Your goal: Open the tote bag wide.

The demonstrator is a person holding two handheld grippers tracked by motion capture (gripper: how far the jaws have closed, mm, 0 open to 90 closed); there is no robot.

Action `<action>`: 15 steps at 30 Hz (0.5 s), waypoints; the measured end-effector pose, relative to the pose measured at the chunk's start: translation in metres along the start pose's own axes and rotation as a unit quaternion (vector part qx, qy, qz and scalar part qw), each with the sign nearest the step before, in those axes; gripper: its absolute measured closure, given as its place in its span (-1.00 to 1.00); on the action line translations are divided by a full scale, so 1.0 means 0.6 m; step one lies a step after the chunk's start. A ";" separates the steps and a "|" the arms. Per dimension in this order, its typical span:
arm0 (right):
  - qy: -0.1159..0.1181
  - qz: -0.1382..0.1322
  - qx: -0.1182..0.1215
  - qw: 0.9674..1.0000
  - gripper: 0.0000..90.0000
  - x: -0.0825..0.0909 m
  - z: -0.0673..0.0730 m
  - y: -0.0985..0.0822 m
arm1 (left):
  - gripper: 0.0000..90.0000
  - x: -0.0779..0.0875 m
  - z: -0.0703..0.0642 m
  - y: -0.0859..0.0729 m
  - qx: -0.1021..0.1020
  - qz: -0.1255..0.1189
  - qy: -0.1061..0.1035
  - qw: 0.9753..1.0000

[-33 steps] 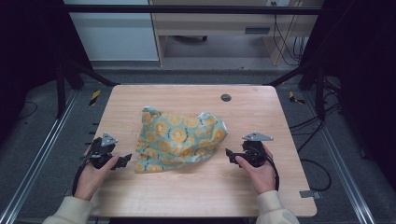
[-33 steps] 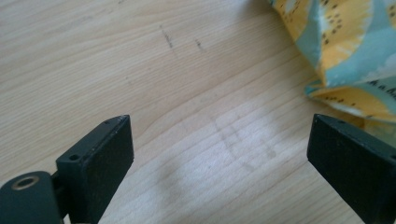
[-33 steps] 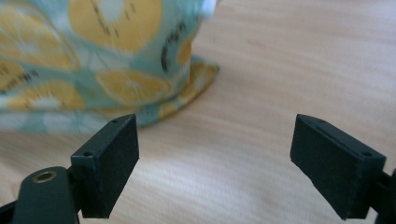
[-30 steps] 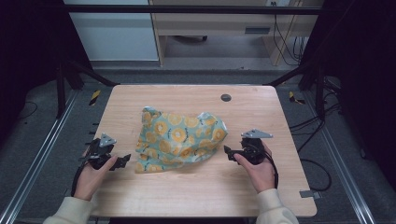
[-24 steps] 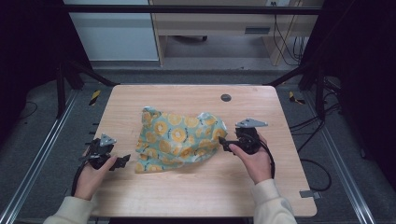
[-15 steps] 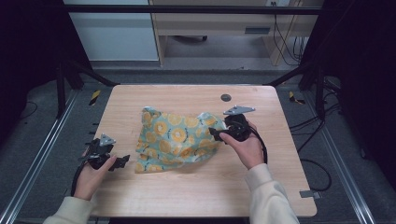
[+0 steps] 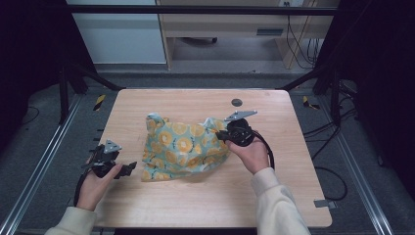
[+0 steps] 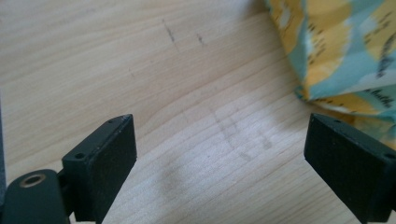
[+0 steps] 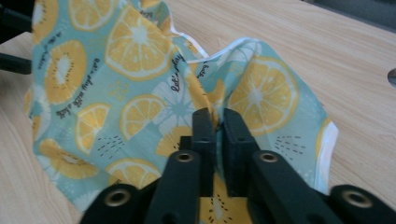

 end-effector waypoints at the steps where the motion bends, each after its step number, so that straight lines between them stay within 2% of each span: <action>1: -0.001 -0.004 0.006 1.000 0.97 0.008 0.008 0.004 | -0.76 0.010 -0.008 0.010 -0.007 -0.011 -0.006 1.000; 3: 0.000 -0.007 0.011 1.000 0.98 0.010 0.011 0.005 | -0.76 0.016 -0.014 0.017 -0.009 -0.020 -0.009 1.000; 8: 0.009 -0.029 0.020 0.999 0.99 0.029 0.034 0.016 | -0.74 0.041 -0.039 0.039 -0.024 -0.041 -0.028 0.998; 10: 0.014 -0.032 0.030 0.999 0.99 0.035 0.046 0.017 | -0.74 0.049 -0.053 0.048 -0.035 -0.050 -0.035 0.998; 11: 0.014 -0.032 0.030 0.999 0.99 0.035 0.046 0.017 | -0.74 0.049 -0.053 0.048 -0.035 -0.050 -0.035 0.998; 13: 0.019 -0.033 0.037 0.999 0.99 0.038 0.058 0.015 | -0.73 0.053 -0.071 0.058 -0.041 -0.056 -0.055 0.996; 15: 0.021 -0.031 0.041 0.998 0.99 0.038 0.062 0.014 | -0.73 0.053 -0.076 0.061 -0.043 -0.057 -0.059 0.996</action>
Point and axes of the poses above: each handheld gripper's, and its own axes: x roughly backward along the jaws, y roughly out of its top, z roughly to its left, the point moved 6 cm from there along -x, roughly forward along the jaws, and after that the axes turned 9 degrees about x, right-handed, at the moved point
